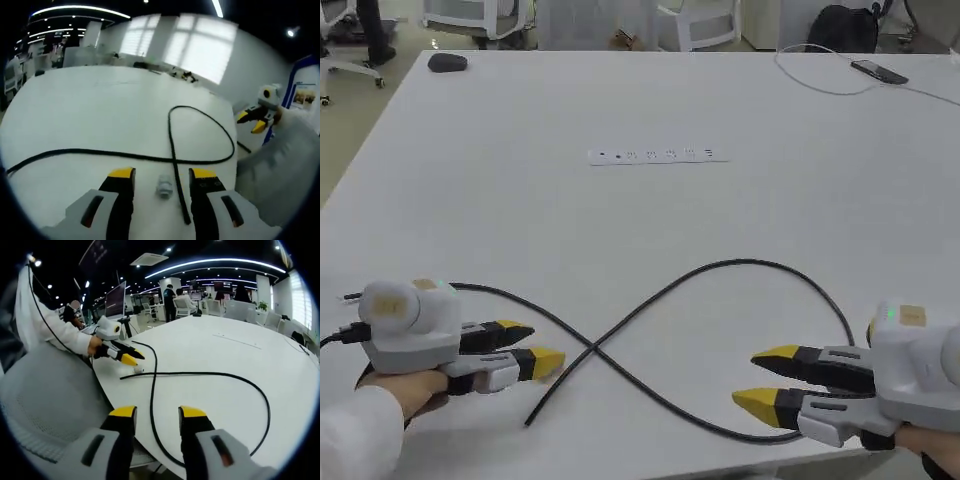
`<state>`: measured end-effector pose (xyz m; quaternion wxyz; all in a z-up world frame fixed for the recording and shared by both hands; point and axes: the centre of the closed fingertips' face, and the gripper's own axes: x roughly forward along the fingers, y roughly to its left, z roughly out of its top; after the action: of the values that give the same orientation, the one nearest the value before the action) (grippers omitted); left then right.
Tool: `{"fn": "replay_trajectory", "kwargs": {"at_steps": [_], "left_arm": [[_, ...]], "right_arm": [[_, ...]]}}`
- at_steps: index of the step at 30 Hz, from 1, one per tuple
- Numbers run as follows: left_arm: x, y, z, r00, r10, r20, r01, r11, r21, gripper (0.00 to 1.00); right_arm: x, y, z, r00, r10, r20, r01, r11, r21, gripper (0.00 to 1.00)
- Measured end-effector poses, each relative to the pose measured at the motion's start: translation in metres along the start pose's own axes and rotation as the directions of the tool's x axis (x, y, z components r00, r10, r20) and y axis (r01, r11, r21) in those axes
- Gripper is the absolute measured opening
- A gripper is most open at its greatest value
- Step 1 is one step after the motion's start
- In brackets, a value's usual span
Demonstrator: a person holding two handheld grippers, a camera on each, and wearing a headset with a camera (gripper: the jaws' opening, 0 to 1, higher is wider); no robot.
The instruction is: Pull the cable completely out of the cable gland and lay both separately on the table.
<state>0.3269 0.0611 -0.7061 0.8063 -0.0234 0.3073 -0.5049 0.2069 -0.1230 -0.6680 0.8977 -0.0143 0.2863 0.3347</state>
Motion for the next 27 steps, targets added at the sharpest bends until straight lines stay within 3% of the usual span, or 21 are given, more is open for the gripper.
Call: {"fn": "replay_trajectory", "kwargs": {"at_steps": [3,5,6,9,11,15,19,24,27], "left_arm": [[-0.027,-0.005,0.012,0.9996,0.013,-0.024,-0.012,0.998,0.055,0.54],[-0.050,-0.007,0.022,0.9990,0.039,-0.022,-0.037,0.998,0.054,0.57],[-0.059,-0.008,0.027,0.9992,0.040,-0.007,-0.040,0.998,0.042,0.60],[-0.095,-0.020,0.039,0.9991,0.039,0.016,-0.037,0.996,-0.084,0.73],[-0.119,-0.028,0.043,0.9983,0.043,0.040,-0.040,0.997,-0.069,0.80],[-0.157,-0.031,0.032,0.9929,0.119,0.003,-0.119,0.993,-0.021,0.76],[-0.188,-0.032,0.025,0.9833,0.181,0.022,-0.178,0.981,-0.080,0.74],[-0.210,-0.027,0.019,0.9734,0.226,0.036,-0.221,0.968,-0.117,0.71],[-0.219,-0.024,0.011,0.9687,0.247,0.029,-0.242,0.964,-0.110,0.70]], "right_arm": [[-0.002,-0.003,0.005,0.9996,-0.006,-0.029,0.006,1.000,0.007,0.51],[-0.004,-0.005,0.007,0.9985,-0.010,-0.054,0.010,1.000,0.006,0.57],[-0.005,-0.005,0.007,0.9978,-0.010,-0.066,0.010,1.000,0.010,0.59],[-0.010,-0.006,0.004,0.9929,-0.007,-0.119,0.012,0.999,0.042,0.60],[-0.014,-0.005,0.001,0.9905,0.000,-0.137,0.010,0.997,0.079,0.62],[-0.025,0.001,-0.001,0.9893,0.007,-0.146,0.012,0.992,0.127,0.64],[-0.043,-0.001,-0.009,0.9881,-0.022,-0.152,0.050,0.982,0.182,0.64],[-0.058,0.000,-0.021,0.9871,-0.074,-0.142,0.112,0.952,0.283,0.64],[-0.057,0.004,-0.028,0.9871,-0.067,-0.145,0.109,0.945,0.307,0.63]]}}
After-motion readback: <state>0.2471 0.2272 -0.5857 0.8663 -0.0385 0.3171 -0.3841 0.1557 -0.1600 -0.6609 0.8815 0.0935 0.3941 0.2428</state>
